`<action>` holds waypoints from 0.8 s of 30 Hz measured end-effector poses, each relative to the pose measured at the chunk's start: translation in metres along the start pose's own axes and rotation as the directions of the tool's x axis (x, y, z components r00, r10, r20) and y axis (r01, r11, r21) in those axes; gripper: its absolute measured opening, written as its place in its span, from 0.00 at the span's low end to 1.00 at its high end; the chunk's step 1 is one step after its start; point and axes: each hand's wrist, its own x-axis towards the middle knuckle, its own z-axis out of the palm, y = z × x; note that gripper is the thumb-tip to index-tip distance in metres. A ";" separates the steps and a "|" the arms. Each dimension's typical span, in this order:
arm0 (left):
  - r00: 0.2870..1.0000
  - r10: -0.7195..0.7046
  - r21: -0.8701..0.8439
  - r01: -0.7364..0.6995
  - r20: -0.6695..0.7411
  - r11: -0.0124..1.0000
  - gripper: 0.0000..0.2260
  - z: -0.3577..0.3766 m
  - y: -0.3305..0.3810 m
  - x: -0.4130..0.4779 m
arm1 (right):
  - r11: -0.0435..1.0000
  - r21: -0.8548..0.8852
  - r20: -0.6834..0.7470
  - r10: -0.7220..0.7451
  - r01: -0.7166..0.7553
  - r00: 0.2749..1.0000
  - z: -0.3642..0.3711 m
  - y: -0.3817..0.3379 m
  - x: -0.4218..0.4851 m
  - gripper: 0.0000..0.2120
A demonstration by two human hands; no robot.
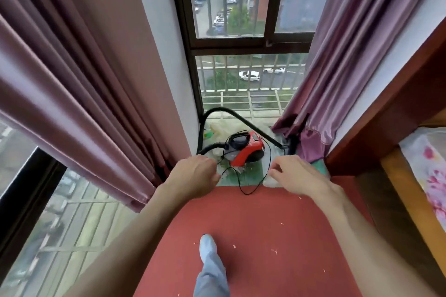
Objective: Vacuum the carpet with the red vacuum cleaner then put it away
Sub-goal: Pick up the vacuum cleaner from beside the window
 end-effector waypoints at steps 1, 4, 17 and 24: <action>1.000 0.012 0.001 -0.012 -0.004 1.000 0.13 -0.005 -0.008 0.020 | 1.000 -0.007 -0.002 0.006 -0.006 1.000 -0.003 -0.002 0.018 0.09; 0.998 0.065 -0.002 -0.065 0.003 0.998 0.13 -0.020 -0.031 0.077 | 0.999 -0.041 0.001 0.025 -0.025 1.000 -0.020 -0.014 0.068 0.12; 0.968 0.111 -0.077 -0.096 0.226 0.992 0.13 -0.032 -0.082 0.269 | 0.988 -0.016 0.116 0.156 -0.155 0.981 -0.046 0.002 0.228 0.10; 0.957 -0.003 -0.115 0.038 0.289 0.993 0.10 -0.018 -0.075 0.364 | 0.998 -0.040 0.197 0.062 -0.055 0.979 -0.059 0.050 0.348 0.10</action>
